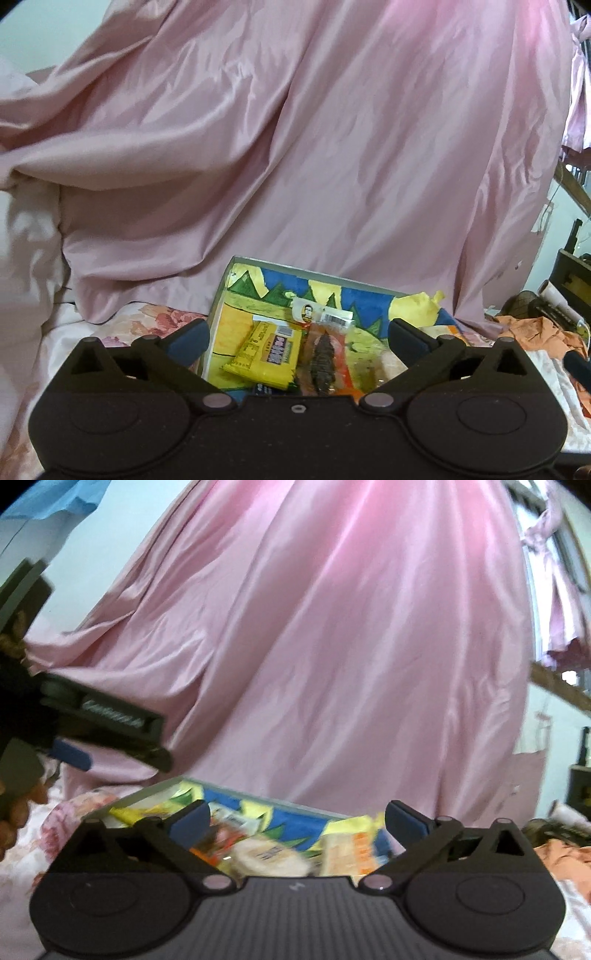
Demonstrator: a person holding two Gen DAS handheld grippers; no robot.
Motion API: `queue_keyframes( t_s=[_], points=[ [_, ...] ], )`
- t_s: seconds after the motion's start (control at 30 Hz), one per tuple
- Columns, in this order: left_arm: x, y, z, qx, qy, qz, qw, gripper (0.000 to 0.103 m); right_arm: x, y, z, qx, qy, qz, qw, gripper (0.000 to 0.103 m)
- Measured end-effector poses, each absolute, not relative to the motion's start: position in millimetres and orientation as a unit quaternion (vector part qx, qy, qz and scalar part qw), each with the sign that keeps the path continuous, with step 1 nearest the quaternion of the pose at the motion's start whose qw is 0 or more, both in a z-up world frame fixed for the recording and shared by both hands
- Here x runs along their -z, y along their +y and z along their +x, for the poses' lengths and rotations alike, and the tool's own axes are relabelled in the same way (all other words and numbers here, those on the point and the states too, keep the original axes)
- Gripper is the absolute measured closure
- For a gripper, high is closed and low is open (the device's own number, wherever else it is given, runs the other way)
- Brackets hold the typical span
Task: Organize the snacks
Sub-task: 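Lift both grippers out of the tray and return over the remaining snacks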
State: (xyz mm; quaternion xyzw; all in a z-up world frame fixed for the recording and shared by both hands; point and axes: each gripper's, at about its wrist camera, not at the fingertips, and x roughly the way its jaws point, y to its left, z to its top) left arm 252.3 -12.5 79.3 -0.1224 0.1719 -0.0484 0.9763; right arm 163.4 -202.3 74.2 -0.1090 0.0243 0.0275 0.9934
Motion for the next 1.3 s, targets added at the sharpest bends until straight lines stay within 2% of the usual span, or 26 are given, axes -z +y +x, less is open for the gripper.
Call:
queue_keyframes(
  t_s=[0.33,0.67,1.3],
  points=[
    [-88.6,-29.4,184.4,0.053,0.147,-0.115,0.981,0.001,-99.9,-242.8,115.4,0.01,0.004,-0.079,0.997,0.0],
    [-85.9,-50.5,123.7,0.067,0.138,-0.086,0.985,0.001,-95.6,-262.7,64.0,0.012,0.022,-0.085,0.996,0.0],
    [-37.7,-63.2,67.3,0.063,0.208,-0.038,0.975,0.001,-81.2,-276.5,14.9,-0.012,0.111,-0.073,0.991,0.0]
  ],
)
